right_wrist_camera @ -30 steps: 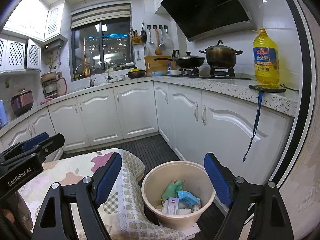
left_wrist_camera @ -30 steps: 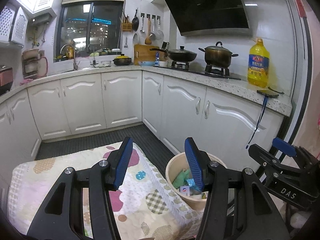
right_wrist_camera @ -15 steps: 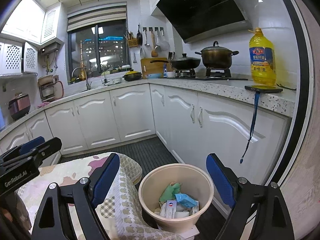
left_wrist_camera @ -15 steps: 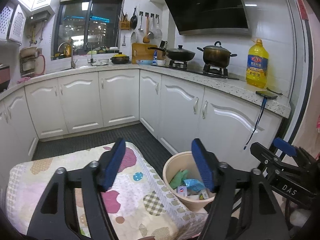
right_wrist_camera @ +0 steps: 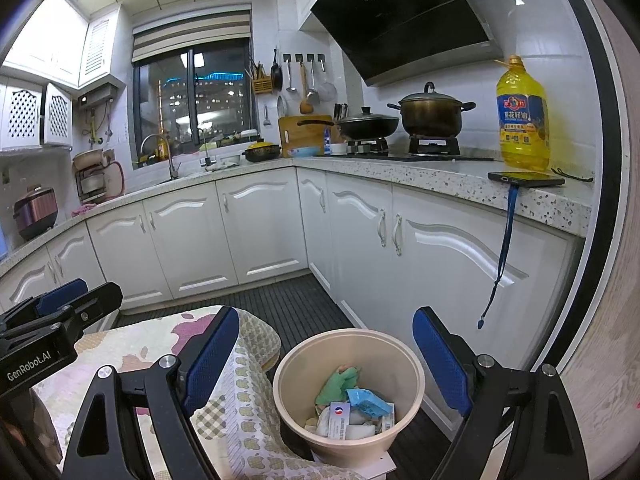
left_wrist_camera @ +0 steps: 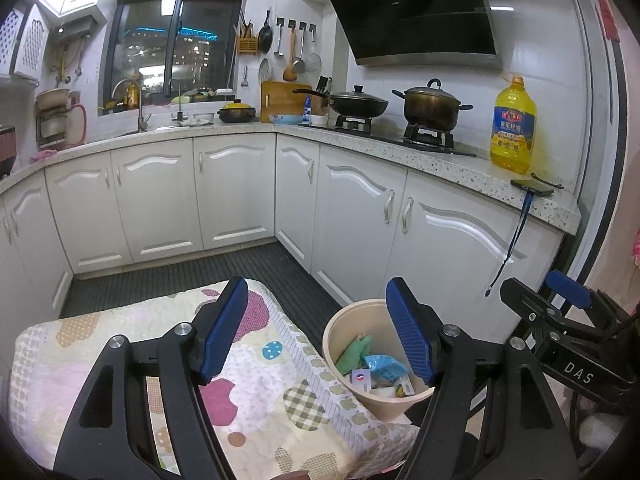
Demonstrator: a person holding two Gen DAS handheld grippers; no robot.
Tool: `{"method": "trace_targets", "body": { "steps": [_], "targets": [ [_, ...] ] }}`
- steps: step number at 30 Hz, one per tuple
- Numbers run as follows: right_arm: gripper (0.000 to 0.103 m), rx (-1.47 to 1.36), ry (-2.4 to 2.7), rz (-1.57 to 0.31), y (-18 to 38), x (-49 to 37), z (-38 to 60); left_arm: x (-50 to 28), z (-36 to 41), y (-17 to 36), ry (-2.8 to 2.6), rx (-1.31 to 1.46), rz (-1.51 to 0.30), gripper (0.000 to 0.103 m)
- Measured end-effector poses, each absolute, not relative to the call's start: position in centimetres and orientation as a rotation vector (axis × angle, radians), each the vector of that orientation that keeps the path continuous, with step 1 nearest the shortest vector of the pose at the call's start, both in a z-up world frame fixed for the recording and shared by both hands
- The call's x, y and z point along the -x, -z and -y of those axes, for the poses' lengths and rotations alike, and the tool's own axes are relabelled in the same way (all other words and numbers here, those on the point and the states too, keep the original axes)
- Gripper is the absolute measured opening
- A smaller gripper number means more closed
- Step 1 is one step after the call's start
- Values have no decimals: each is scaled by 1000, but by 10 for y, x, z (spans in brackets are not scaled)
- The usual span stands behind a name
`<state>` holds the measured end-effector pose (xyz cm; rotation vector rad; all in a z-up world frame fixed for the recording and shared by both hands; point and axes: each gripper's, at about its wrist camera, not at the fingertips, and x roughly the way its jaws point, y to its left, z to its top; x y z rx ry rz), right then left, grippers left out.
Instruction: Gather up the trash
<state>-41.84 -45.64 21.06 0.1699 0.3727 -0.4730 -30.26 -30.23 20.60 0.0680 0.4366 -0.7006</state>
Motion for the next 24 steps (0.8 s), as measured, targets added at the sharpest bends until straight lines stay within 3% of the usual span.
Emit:
{"method": "trace_targets", "body": {
  "steps": [24],
  "targets": [
    [87,-178,465,-384,-204,414,463,304,308,-201,693,-106,-441,73]
  ]
}}
